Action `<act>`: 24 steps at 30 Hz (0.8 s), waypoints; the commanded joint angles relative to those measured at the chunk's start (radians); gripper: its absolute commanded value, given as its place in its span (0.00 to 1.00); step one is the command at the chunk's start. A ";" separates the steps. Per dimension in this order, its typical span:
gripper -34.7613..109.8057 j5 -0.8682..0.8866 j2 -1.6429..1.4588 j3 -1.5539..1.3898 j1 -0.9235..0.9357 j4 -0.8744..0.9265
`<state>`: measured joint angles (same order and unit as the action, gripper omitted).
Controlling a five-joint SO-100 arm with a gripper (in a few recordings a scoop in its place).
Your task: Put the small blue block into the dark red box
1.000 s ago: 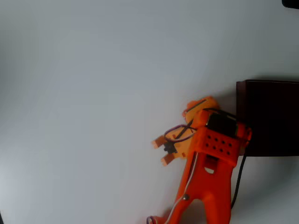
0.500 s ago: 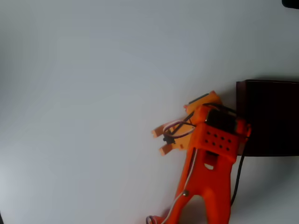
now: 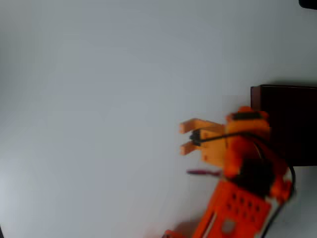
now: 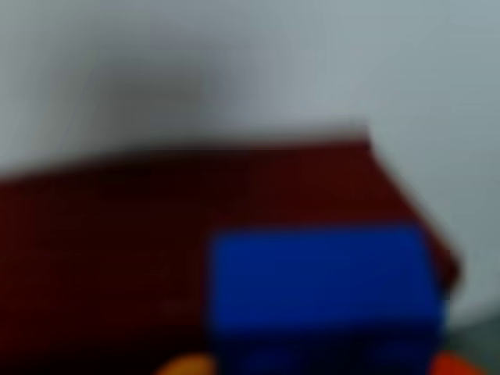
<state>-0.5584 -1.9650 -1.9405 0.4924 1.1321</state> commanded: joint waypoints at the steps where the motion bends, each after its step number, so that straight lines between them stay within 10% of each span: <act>1: 0.24 0.057 -0.183 0.040 0.077 0.066; 24: 0.35 0.264 0.305 0.170 0.290 -0.127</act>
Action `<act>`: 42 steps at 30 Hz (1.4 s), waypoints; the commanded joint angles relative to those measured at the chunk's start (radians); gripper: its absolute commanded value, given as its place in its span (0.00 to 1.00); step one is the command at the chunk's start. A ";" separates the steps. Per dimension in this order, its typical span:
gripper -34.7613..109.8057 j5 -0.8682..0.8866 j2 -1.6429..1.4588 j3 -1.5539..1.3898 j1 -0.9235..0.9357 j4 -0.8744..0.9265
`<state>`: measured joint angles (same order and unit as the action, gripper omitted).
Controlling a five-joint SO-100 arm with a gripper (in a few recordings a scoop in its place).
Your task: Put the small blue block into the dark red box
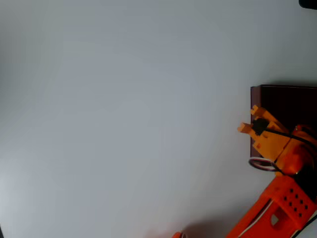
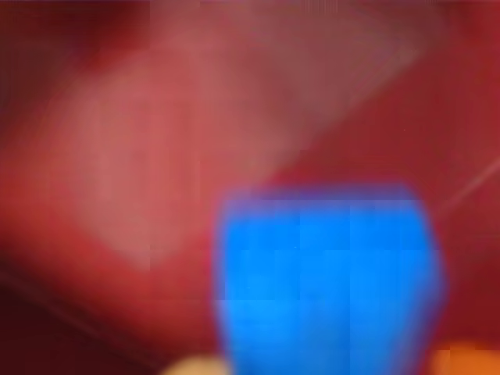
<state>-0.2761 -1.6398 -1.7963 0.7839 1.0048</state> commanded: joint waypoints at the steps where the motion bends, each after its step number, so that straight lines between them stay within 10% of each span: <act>1: 0.36 -0.018 -0.028 0.021 -0.008 0.000; 12: 0.33 0.015 -0.422 -0.267 -0.160 0.043; 32: 0.29 0.183 -1.712 -0.948 -1.091 0.400; 42: 0.24 0.207 -1.717 -1.114 -1.281 0.362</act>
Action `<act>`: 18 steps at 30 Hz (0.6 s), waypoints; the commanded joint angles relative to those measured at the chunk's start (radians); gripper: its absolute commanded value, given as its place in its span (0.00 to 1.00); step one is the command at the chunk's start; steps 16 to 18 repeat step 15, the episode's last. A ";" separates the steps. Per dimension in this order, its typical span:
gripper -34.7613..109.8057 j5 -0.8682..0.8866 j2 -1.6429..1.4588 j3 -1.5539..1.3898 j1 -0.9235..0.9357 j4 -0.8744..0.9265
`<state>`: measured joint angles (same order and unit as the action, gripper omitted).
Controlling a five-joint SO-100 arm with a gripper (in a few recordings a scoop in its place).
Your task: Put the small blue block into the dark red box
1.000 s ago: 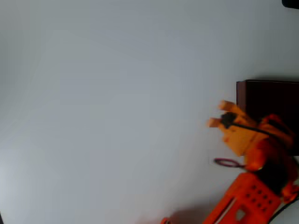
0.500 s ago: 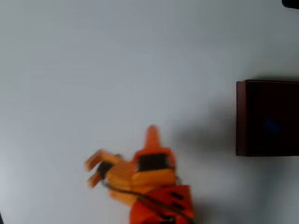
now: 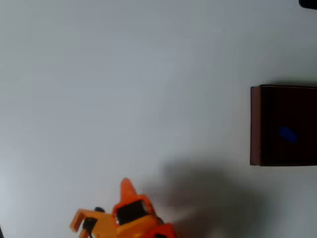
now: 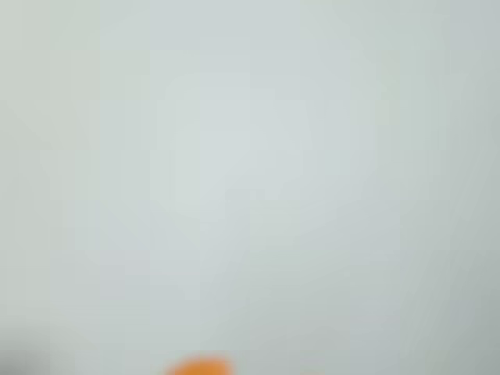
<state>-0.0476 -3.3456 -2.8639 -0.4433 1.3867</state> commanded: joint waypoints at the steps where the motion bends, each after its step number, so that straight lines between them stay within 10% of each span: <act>1: 0.24 -0.034 -0.011 -0.055 -0.058 -0.025; 18: 0.24 -0.087 -0.012 -0.143 -0.025 -0.041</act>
